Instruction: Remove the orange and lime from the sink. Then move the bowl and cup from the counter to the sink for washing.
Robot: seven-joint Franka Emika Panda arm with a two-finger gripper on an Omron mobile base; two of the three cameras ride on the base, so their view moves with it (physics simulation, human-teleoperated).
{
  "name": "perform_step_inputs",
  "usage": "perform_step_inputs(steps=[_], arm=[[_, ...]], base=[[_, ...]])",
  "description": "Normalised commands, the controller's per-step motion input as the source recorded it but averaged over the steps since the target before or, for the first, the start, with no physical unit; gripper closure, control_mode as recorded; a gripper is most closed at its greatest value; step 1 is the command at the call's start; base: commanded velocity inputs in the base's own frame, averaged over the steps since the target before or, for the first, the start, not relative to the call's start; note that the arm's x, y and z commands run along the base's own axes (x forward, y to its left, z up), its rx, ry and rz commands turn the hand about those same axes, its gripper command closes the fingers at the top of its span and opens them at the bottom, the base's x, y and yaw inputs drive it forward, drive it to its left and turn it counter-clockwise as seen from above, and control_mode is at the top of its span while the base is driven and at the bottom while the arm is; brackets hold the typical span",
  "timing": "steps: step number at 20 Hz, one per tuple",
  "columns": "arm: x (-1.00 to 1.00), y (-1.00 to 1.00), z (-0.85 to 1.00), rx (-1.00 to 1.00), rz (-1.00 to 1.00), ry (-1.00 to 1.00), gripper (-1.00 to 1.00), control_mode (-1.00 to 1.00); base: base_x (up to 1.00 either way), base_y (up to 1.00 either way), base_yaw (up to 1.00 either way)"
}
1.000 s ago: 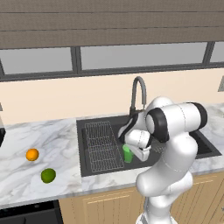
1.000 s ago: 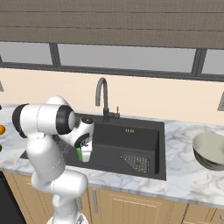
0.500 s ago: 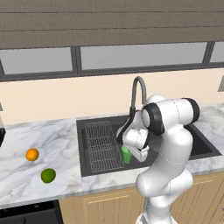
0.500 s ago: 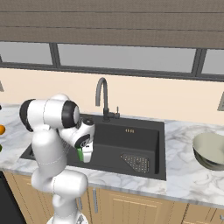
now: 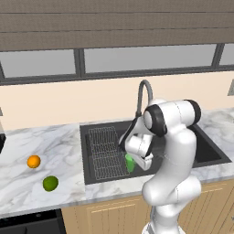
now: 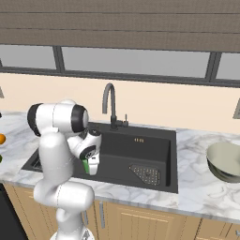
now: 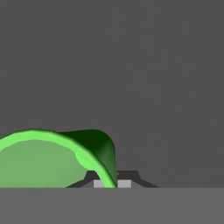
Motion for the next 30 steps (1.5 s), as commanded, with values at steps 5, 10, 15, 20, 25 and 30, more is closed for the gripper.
perform_step_inputs(steps=[5, 10, 15, 20, 25, 30], arm=[[0.10, 0.06, -0.21, 0.00, 0.00, 0.00, 1.00, -1.00], [0.12, 0.03, -0.22, 0.00, 0.00, 0.00, 1.00, -1.00], [0.11, 0.02, -0.21, 0.00, 0.00, 0.00, 1.00, -1.00], [0.10, 0.04, -0.21, 0.00, 0.00, 0.00, 1.00, -1.00], [0.06, 0.04, -0.18, 0.00, 0.00, 0.00, 1.00, -1.00], [0.02, 0.05, -0.12, 0.00, 0.00, 0.00, 1.00, -1.00]], base=[[0.00, 0.00, 0.00], [0.00, 0.00, 0.00], [0.00, 0.00, 0.00], [0.00, 0.00, 0.00], [0.00, 0.00, 0.00], [0.00, 0.00, 0.00]])
